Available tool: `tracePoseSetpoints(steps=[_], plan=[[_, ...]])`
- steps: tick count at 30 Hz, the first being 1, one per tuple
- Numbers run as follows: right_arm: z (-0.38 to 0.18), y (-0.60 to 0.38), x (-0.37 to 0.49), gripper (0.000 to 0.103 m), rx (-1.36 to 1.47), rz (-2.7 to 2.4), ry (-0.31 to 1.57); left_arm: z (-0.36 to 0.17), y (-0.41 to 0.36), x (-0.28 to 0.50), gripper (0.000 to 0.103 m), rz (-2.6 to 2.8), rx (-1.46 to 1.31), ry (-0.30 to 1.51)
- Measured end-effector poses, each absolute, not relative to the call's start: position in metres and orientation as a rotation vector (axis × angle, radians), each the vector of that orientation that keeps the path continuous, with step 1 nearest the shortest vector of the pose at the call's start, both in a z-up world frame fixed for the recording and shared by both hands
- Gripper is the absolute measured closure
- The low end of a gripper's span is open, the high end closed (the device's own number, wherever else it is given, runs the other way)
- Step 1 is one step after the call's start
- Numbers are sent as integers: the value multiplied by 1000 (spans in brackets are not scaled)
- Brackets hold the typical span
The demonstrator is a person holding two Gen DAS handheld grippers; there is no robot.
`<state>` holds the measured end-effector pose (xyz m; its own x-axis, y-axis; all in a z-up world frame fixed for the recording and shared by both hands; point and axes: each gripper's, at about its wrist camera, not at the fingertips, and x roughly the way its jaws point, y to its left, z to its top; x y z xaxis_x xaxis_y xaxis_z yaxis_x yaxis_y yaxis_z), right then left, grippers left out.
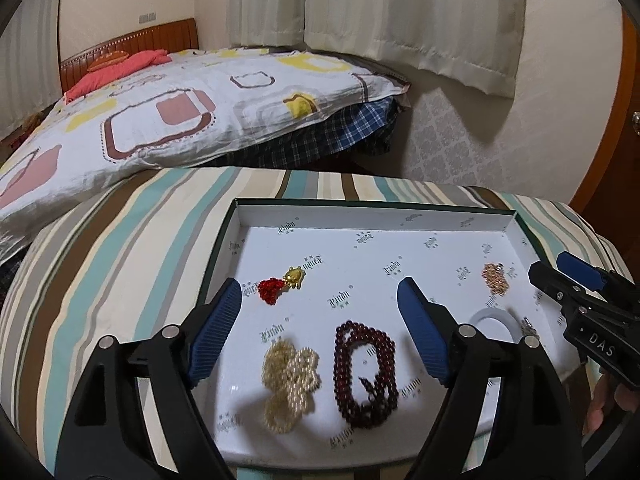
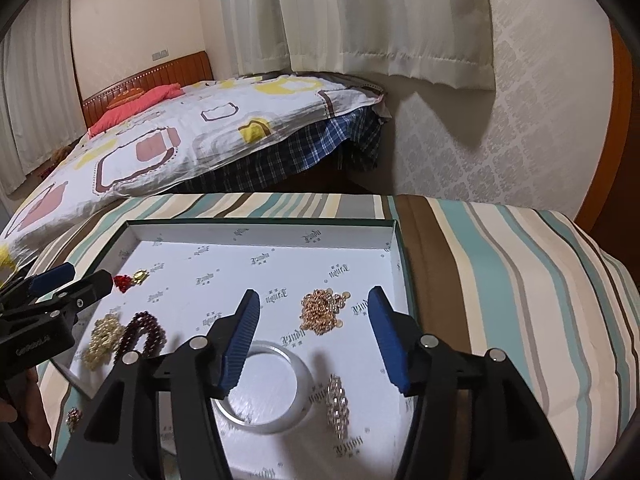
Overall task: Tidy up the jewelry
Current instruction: 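Open both tools to drop the tassel charm and chain into the box, then withdraw both open tools from the box back over the table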
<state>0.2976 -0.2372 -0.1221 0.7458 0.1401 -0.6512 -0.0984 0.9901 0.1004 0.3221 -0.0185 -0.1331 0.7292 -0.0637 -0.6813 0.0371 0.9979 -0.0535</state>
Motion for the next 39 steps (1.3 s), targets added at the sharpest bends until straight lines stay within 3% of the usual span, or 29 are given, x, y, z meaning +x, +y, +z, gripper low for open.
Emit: tracePoseSetpoints(steps=[24, 39], plan=[[-111, -242, 192, 42, 69, 81, 668, -110, 3, 207, 24, -9, -36, 617], [-142, -244, 148, 42, 82, 68, 733, -158, 4, 172, 24, -24, -48, 751]])
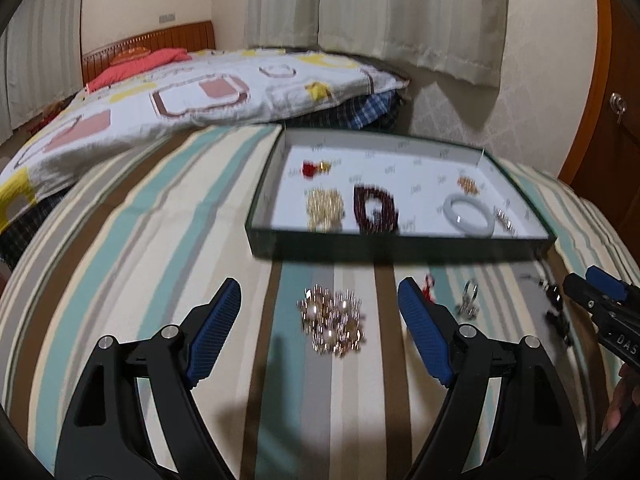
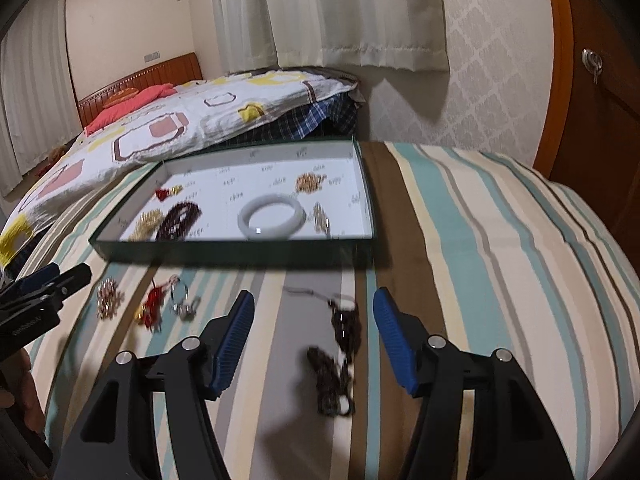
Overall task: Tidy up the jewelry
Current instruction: 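Withdraw both open tools from the box back over the table, then close the left tool on the pearl flower brooch while the right tool moves to the black pendant necklace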
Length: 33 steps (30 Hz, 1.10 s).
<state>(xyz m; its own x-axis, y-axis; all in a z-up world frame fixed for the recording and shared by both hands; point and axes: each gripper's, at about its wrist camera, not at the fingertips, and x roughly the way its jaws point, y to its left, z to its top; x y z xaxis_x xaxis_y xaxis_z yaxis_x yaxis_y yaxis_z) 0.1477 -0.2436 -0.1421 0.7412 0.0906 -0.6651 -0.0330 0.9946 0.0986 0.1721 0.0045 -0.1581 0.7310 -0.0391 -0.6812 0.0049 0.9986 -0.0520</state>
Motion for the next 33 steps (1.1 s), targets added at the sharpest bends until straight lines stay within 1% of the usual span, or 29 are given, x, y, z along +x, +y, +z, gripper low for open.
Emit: tracePoseSetpoints(steps=[8, 9, 14, 18, 33], plan=[[-155, -247, 145, 42, 93, 68, 760, -172, 3, 184, 27, -25, -52, 811], [-156, -247, 145, 42, 94, 68, 760, -174, 3, 186, 32, -27, -51, 822], [-158, -248, 144, 42, 99, 66, 765, -184, 1, 192, 46, -47, -54, 870], [-160, -248, 145, 42, 100, 66, 772, -189, 3, 194, 65, -69, -71, 892], [-163, -254, 142, 42, 104, 53, 791, -181, 20, 181, 66, -58, -74, 863]])
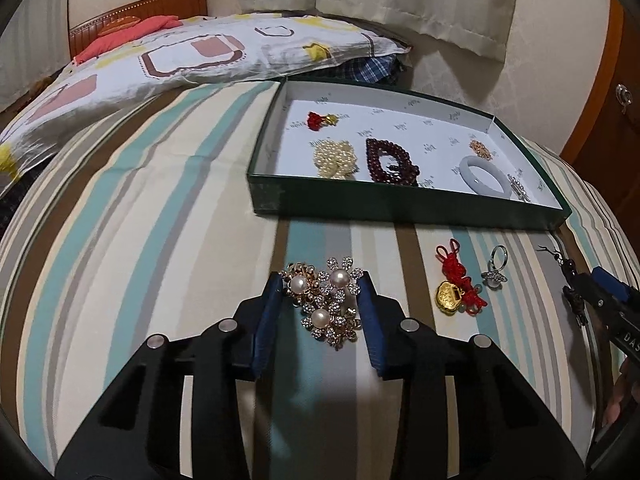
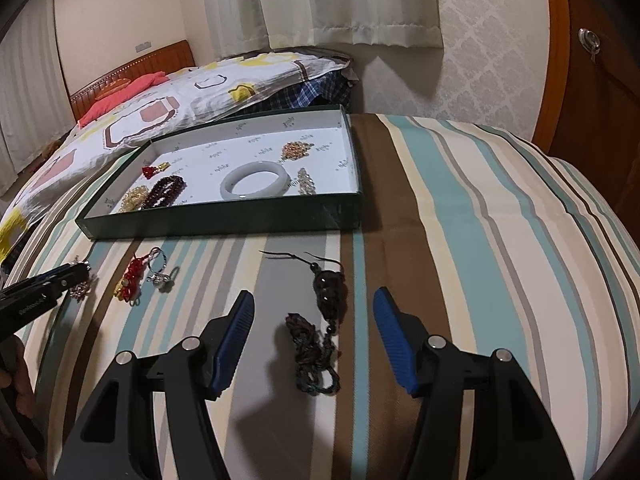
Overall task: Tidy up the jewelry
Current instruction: 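Close the left tool on the pearl flower brooch while the right tool moves to the black pendant necklace, then close the right tool on the black pendant necklace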
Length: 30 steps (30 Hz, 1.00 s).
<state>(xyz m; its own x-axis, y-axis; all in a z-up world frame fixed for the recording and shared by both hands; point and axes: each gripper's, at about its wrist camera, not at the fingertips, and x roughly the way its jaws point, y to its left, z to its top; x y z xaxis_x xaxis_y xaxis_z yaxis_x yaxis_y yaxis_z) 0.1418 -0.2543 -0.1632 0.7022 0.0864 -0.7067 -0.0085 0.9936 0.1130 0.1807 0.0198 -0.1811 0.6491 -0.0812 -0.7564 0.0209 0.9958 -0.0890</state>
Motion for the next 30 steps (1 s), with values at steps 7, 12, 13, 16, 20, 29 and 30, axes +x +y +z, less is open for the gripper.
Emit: tracePoseSetpoints(steps=[7, 12, 13, 16, 20, 29, 30], plan=[[-164, -260, 138, 43, 114, 39, 798, -181, 25, 179, 66, -48, -86, 863], [-166, -265, 148, 52, 135, 40, 810, -180, 26, 179, 66, -50, -79, 858], [-167, -265, 151, 54, 139, 44, 817, -181, 26, 180, 66, -49, -79, 859], [-169, -262, 157, 61, 129, 53, 835, -181, 26, 179, 66, -46, -79, 859], [-172, -259, 164, 68, 118, 65, 868, -181, 26, 179, 66, -43, -80, 859], [-173, -254, 161, 86, 78, 77, 883, -180, 27, 179, 66, -40, -80, 854], [-173, -253, 160, 86, 77, 80, 882, -179, 27, 180, 66, -39, -80, 853]])
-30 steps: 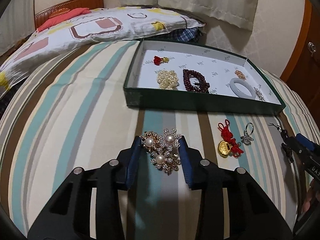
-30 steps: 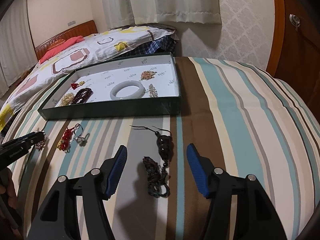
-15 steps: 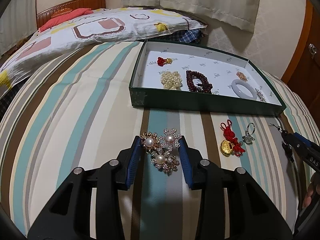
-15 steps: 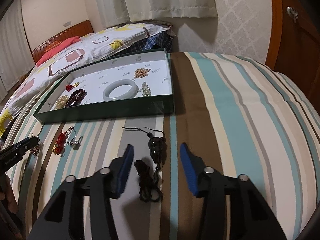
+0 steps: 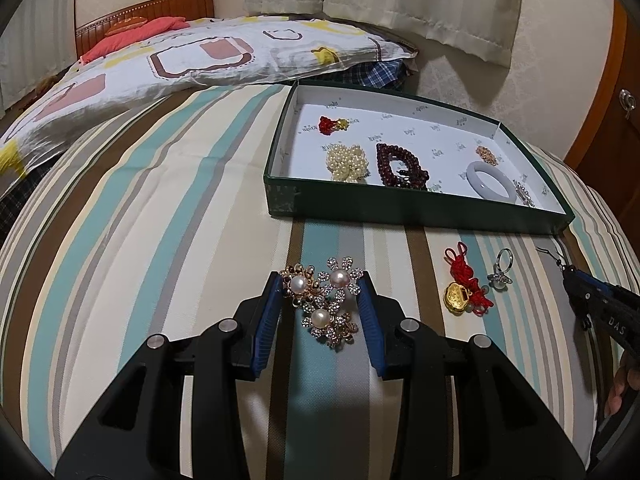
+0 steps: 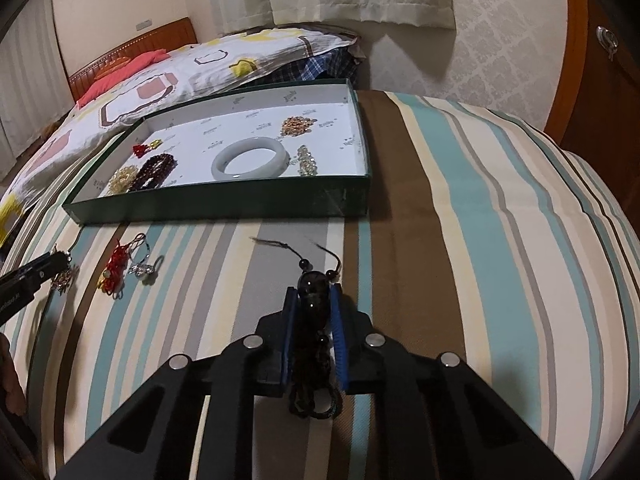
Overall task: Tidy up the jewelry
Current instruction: 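Close the right tool on the black pendant necklace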
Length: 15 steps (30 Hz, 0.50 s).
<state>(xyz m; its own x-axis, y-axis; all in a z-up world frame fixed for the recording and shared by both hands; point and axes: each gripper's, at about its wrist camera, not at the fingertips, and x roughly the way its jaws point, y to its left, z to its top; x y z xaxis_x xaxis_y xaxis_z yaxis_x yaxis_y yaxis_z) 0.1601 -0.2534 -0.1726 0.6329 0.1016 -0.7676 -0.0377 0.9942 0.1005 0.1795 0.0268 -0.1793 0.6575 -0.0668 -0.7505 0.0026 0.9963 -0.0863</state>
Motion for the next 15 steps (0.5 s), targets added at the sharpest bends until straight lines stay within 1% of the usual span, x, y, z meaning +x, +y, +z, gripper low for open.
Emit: tracePoseSetpoints(steps=[15], plan=[[-167, -252, 155, 86, 79, 79, 844, -173, 26, 177, 66, -41, -78, 833]])
